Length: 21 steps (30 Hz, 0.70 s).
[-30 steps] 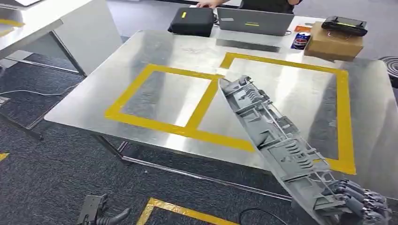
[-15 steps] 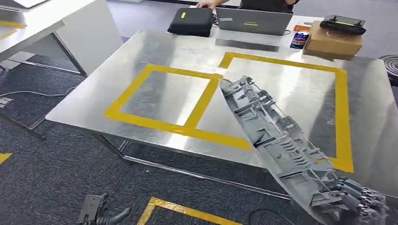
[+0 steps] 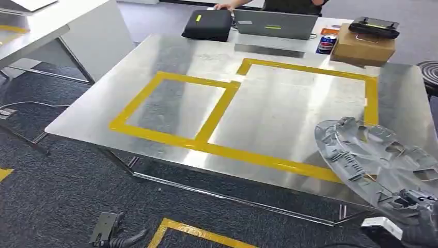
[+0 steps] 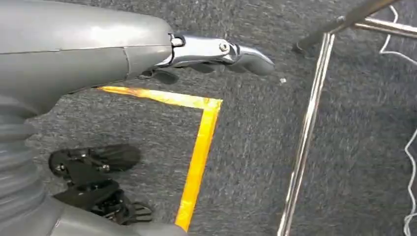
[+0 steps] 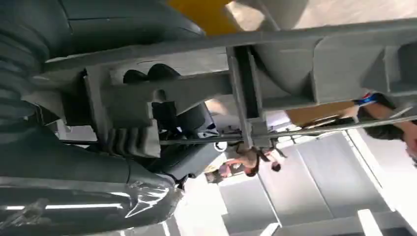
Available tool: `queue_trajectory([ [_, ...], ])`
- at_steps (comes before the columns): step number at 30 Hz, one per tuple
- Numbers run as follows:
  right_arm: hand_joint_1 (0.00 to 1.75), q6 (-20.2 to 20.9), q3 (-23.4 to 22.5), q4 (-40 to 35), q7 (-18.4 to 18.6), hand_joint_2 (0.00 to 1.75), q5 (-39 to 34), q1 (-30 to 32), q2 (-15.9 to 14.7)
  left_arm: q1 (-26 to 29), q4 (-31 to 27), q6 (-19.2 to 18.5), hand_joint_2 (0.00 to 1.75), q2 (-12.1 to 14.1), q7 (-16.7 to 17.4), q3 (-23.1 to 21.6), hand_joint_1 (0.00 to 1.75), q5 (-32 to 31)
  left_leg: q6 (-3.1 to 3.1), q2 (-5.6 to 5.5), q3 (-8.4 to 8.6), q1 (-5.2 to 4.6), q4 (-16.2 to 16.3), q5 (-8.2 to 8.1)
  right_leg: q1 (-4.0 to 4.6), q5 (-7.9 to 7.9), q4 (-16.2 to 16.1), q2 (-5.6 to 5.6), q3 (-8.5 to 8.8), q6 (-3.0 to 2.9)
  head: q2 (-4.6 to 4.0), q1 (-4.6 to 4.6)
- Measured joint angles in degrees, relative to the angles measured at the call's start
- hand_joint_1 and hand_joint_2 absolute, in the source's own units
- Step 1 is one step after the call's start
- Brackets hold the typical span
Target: Take the parts from the cabinet and place them on the table.
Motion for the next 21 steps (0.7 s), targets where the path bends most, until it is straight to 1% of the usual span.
queue_trajectory([
  [1,1.75,0.5,-1.6,0.4,-0.3,1.75,0.0,-0.3,0.0,-0.1,0.0,0.0,1.75,-0.1,0.0,0.0,0.00,0.0,1.06,0.01,-0.14,0.00,-0.2,0.62,-0.01,0.07,0.0,0.11,-0.20,-0.10,0.00,-0.26],
  [2,1.75,0.8,-3.0,0.8,-0.3,1.75,0.0,-0.5,0.0,-0.2,0.0,0.0,1.75,-0.1,0.0,0.0,0.00,-0.1,1.49,0.00,-0.16,-0.01,-0.3,0.81,-0.01,0.08,0.0,0.27,-0.29,-0.14,0.00,-0.22],
  [3,1.75,1.0,-3.8,1.1,-0.5,1.75,0.0,-0.7,0.0,-0.3,0.0,0.0,1.75,-0.1,0.0,0.0,0.00,-0.1,1.69,0.00,-0.16,-0.03,-0.3,0.92,0.01,0.07,0.0,0.34,-0.31,-0.15,0.00,-0.28],
  [6,1.75,1.2,-5.7,1.7,-0.6,1.75,0.3,-0.9,0.1,-0.5,0.0,0.0,1.75,-0.1,0.0,0.0,0.00,-0.3,2.08,0.01,0.03,-0.01,-0.8,0.89,0.23,-0.13,0.0,0.46,-0.32,-0.50,0.00,-0.37],
  [7,1.75,1.3,-6.1,1.9,-0.6,1.75,0.4,-0.9,0.1,-0.6,0.0,0.0,1.75,-0.1,0.0,0.0,0.00,-0.3,2.04,0.01,0.08,0.02,-0.9,0.83,0.36,-0.18,0.0,0.47,-0.32,-0.78,0.00,-0.33],
  [8,1.75,1.3,-6.5,2.1,-0.6,1.75,0.4,-1.0,0.2,-0.6,0.0,0.0,1.75,-0.2,0.0,0.0,0.00,-0.3,1.71,0.01,0.07,0.07,-1.0,0.87,0.44,-0.23,0.0,0.47,-0.33,-0.93,0.00,-0.33],
  [9,1.75,1.3,-6.7,2.2,-0.6,1.75,0.5,-1.0,0.2,-0.6,0.0,0.0,1.75,-0.2,0.0,0.0,0.00,-0.3,0.99,0.01,0.08,0.13,-1.1,0.85,0.50,-0.23,0.0,0.46,-0.34,-0.95,0.00,-0.33],
  [10,1.75,1.3,-7.0,2.4,-0.7,1.75,0.5,-1.1,0.2,-0.6,0.0,0.0,1.75,-0.2,0.0,0.0,0.00,-0.3,-0.05,0.01,0.09,0.22,-1.2,0.90,0.54,-0.22,0.0,0.45,-0.37,-0.97,0.00,-0.33],
  [11,1.75,1.3,-7.1,2.5,-0.7,1.75,0.5,-1.1,0.2,-0.6,0.0,0.0,1.75,-0.2,0.0,0.0,0.00,-0.3,-0.90,0.01,0.08,0.31,-1.2,0.89,0.58,-0.21,0.0,0.44,-0.40,-1.00,0.00,-0.31],
  [12,1.75,1.3,-7.4,2.6,-0.7,1.75,0.5,-1.1,0.2,-0.6,0.0,0.0,1.75,-0.2,0.0,0.0,0.00,-0.3,-1.04,0.01,0.05,0.32,-1.2,0.90,0.58,-0.19,0.0,0.42,-0.39,-1.00,0.00,-0.31],
  [14,1.75,1.5,-7.5,2.8,-0.6,1.75,0.6,-1.2,0.2,-0.6,0.0,-0.2,1.75,-0.2,0.0,0.0,0.00,-0.4,-1.04,0.01,0.01,0.24,-1.2,0.90,0.55,-0.10,0.0,0.41,-0.34,-1.03,0.00,-0.28],
  [17,1.75,3.8,-9.2,3.2,-0.2,1.75,0.9,-1.8,0.2,-0.7,0.0,-0.4,1.75,-0.2,0.1,0.0,0.00,-0.8,-0.96,0.01,-0.04,0.05,-1.2,0.93,0.35,0.18,-0.4,0.43,-0.24,-0.70,0.00,-0.28],
  [21,1.75,7.8,-13.4,4.1,-1.0,1.75,1.4,-3.4,0.2,-0.7,0.0,-0.6,1.75,-0.2,0.4,0.0,0.00,-1.0,-0.67,0.01,-0.15,-0.06,-1.1,1.00,0.24,0.44,-0.7,0.42,-0.09,-0.34,0.00,-0.26],
])
